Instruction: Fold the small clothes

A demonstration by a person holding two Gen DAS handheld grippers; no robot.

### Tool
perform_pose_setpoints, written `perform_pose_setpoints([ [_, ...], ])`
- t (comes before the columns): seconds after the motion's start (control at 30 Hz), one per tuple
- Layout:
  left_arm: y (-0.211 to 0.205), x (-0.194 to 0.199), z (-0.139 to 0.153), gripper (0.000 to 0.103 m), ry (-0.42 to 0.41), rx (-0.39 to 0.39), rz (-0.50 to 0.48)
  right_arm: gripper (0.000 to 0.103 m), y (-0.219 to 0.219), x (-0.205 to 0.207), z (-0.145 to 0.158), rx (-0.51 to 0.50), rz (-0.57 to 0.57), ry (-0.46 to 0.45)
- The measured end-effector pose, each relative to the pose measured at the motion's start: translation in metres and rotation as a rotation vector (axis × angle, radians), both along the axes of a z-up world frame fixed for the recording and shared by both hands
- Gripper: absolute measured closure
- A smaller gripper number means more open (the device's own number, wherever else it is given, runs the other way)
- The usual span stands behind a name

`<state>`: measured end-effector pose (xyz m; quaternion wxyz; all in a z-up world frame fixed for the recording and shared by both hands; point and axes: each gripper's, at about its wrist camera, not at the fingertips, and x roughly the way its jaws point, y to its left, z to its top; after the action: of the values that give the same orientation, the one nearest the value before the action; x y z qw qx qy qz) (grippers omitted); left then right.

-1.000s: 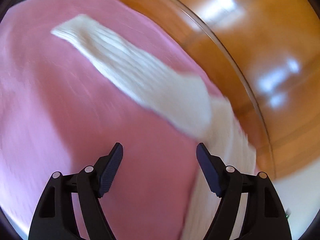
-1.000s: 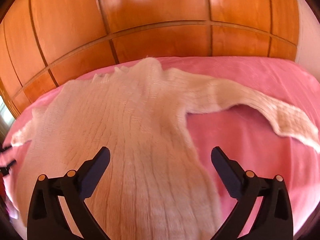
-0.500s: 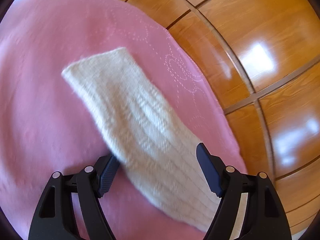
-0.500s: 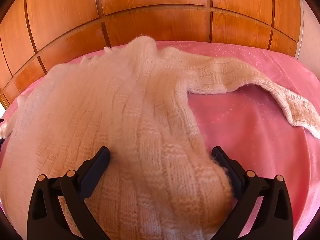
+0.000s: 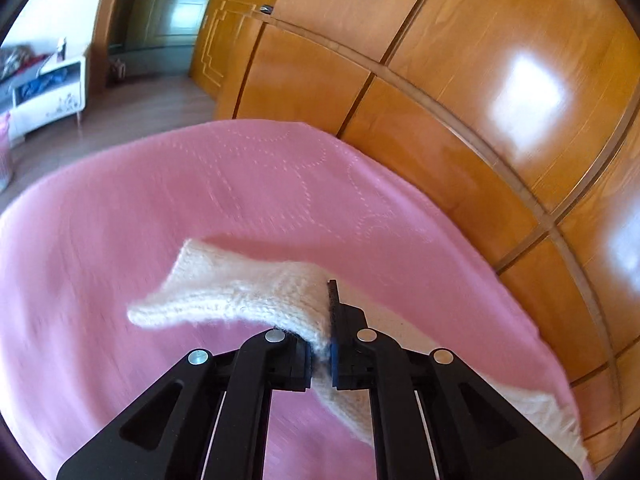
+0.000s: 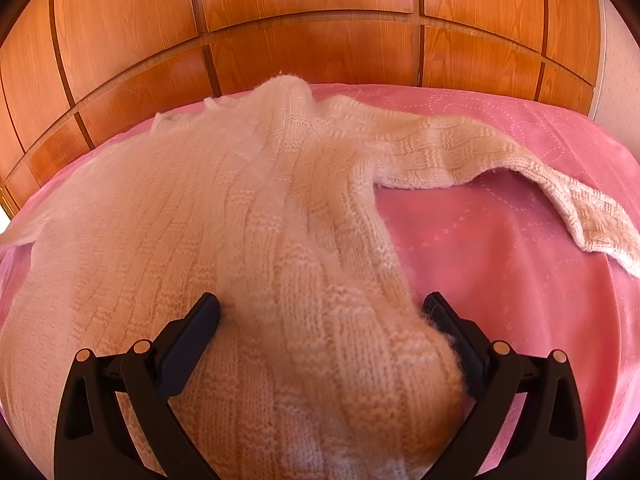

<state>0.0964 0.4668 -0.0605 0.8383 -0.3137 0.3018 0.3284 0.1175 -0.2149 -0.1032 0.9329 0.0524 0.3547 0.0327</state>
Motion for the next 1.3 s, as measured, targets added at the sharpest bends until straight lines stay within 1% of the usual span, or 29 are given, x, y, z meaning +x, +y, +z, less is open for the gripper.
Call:
perform_pose_setpoints([
  [0.1,-0.004,0.008,-0.008,0.098,0.029,0.014,-0.064,0.002,-0.001,0.0,0.0,0.001,0.001,0.001],
  [0.17,-0.01,0.009,-0.011,0.098,0.025,0.009,-0.057,0.002,-0.001,0.001,0.0,0.001,0.001,0.001],
  [0.23,-0.015,0.012,-0.01,0.098,-0.011,-0.037,-0.024,0.002,-0.002,0.001,0.0,0.001,0.001,0.0],
  [0.33,-0.033,0.013,0.005,0.098,-0.047,-0.042,-0.012,0.002,-0.002,0.001,0.0,0.001,0.001,0.0],
  [0.43,-0.062,0.024,0.025,0.098,-0.101,-0.029,-0.062,0.002,-0.002,0.001,0.001,0.001,0.001,0.0],
  [0.57,-0.11,0.048,0.047,0.098,-0.133,0.001,-0.18,0.002,-0.002,0.0,0.001,0.002,0.001,-0.001],
  [0.63,-0.144,0.064,0.055,0.098,-0.145,0.022,-0.263,0.002,-0.002,0.0,0.001,0.005,0.002,-0.002],
  [0.7,-0.171,0.077,0.058,0.098,-0.145,0.045,-0.321,0.002,-0.002,-0.001,0.001,0.007,0.002,-0.003],
  [0.77,-0.21,0.094,0.061,0.098,-0.139,0.076,-0.421,0.002,-0.002,-0.001,0.0,0.007,0.003,-0.004],
  [0.8,-0.225,0.1,0.06,0.098,-0.133,0.098,-0.456,0.002,-0.002,-0.001,0.0,0.008,0.002,-0.004],
  [0.9,-0.281,0.119,0.055,0.098,-0.109,0.181,-0.574,0.002,-0.002,-0.002,0.001,0.008,0.002,-0.006],
  [1.07,-0.355,0.144,0.035,0.098,-0.074,0.182,-0.682,0.002,-0.003,-0.003,0.002,0.015,0.004,-0.008],
  [1.2,-0.413,0.16,0.019,0.098,-0.04,0.228,-0.771,0.002,-0.004,-0.003,0.003,0.026,0.005,-0.011],
  [1.3,-0.456,0.162,0.013,0.098,-0.027,0.265,-0.851,0.002,-0.005,-0.003,0.003,0.035,0.006,-0.012],
])
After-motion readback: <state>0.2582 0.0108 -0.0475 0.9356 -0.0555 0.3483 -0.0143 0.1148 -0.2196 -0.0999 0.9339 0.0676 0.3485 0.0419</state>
